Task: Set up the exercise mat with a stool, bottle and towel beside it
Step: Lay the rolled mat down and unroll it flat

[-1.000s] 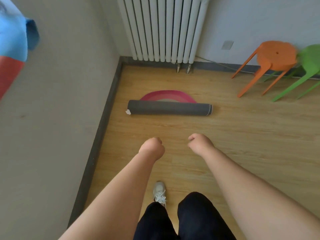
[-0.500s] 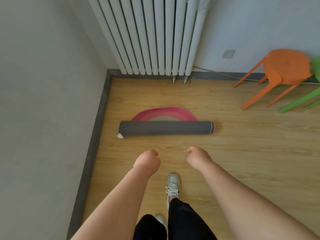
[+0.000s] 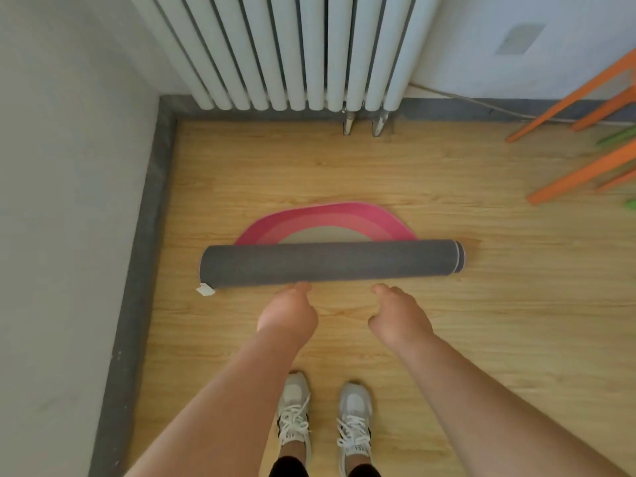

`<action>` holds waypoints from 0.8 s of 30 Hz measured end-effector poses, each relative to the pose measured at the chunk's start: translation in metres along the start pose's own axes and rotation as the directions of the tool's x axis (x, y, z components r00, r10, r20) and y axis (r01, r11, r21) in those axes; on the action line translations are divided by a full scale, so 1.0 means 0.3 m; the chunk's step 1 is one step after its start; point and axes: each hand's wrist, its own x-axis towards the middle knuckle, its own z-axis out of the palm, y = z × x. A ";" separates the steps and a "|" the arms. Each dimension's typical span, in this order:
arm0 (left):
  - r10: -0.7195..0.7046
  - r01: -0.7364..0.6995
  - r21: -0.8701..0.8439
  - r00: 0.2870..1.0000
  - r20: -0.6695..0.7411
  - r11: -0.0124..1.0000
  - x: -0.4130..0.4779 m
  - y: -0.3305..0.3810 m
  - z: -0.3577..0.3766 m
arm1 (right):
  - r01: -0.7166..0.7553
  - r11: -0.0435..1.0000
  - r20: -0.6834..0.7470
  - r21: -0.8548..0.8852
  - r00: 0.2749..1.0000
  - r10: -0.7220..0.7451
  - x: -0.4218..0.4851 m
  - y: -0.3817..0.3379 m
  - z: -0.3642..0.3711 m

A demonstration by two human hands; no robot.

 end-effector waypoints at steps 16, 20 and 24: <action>0.233 -0.205 0.363 0.972 -0.033 0.909 0.925 -0.178 0.455 | 0.147 0.958 -0.043 -0.245 0.986 -0.162 0.906 0.080 0.436; 0.251 -0.208 0.433 0.967 -0.043 0.877 1.018 -0.184 0.480 | 0.154 0.947 -0.026 -0.281 0.985 -0.168 1.013 0.073 0.448; 0.237 -0.211 0.428 0.971 -0.008 0.879 1.053 -0.217 0.494 | 0.147 0.931 -0.047 -0.335 0.984 -0.172 1.039 0.091 0.460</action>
